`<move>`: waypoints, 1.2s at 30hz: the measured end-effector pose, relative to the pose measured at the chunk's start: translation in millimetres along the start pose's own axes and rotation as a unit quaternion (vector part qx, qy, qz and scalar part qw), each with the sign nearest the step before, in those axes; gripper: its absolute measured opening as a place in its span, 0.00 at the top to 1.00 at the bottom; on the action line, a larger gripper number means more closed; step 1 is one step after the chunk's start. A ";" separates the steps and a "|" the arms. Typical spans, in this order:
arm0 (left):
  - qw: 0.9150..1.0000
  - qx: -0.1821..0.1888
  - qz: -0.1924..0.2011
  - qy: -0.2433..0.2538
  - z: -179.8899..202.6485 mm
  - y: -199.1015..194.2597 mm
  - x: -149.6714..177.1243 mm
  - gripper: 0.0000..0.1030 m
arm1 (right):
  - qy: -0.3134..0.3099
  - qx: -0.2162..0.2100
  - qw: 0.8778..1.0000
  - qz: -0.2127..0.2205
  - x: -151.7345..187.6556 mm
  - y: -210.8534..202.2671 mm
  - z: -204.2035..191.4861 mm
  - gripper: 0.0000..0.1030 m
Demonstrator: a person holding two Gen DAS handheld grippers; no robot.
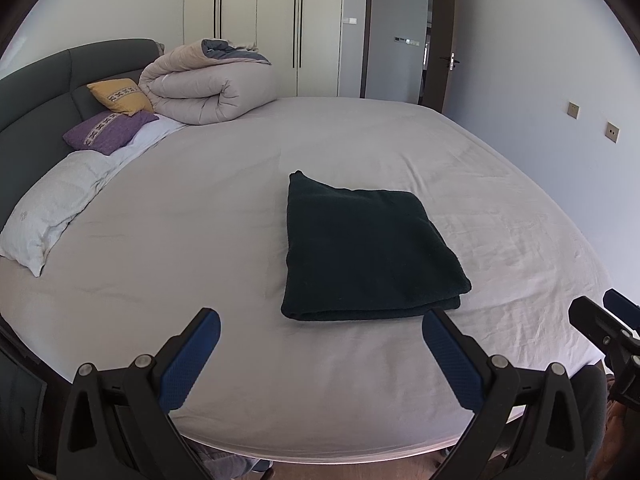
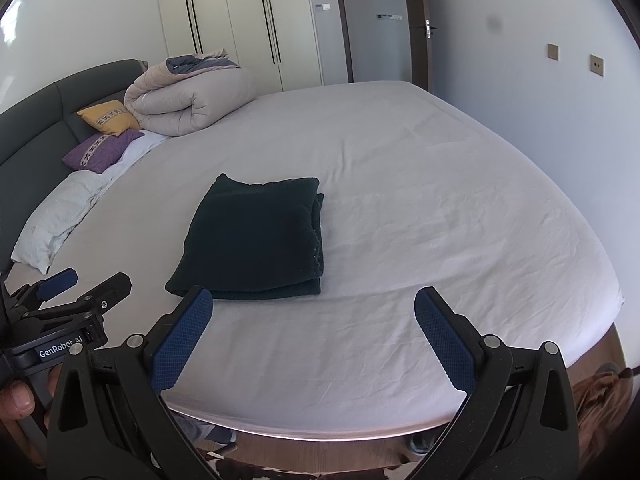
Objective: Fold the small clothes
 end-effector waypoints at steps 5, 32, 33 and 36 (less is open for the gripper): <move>1.000 -0.002 0.000 -0.004 -0.7 -0.2 1.3 0.00 | 0.004 0.001 1.000 -0.005 1.1 3.5 0.4 0.00; 1.000 -0.009 -0.011 -0.009 -4.0 7.2 7.3 0.00 | 0.000 0.038 0.999 -0.012 5.8 19.5 8.1 0.00; 1.000 -0.009 -0.011 -0.009 -4.0 7.1 7.3 0.00 | 0.000 0.038 0.999 -0.012 5.8 19.3 8.1 0.00; 1.000 -0.009 -0.011 -0.010 -3.9 7.3 7.4 0.00 | 0.000 0.038 0.999 -0.012 6.1 19.3 7.9 0.00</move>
Point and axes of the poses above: each gripper's, at about its wrist camera, not at the fingertips, and y roughly the way its jaws point, z to its right, x to its underside, the point moved 6 cm from there along y, roughly the way its jaws point, and after that the axes turned 9 degrees about y, right-handed, at the moved point
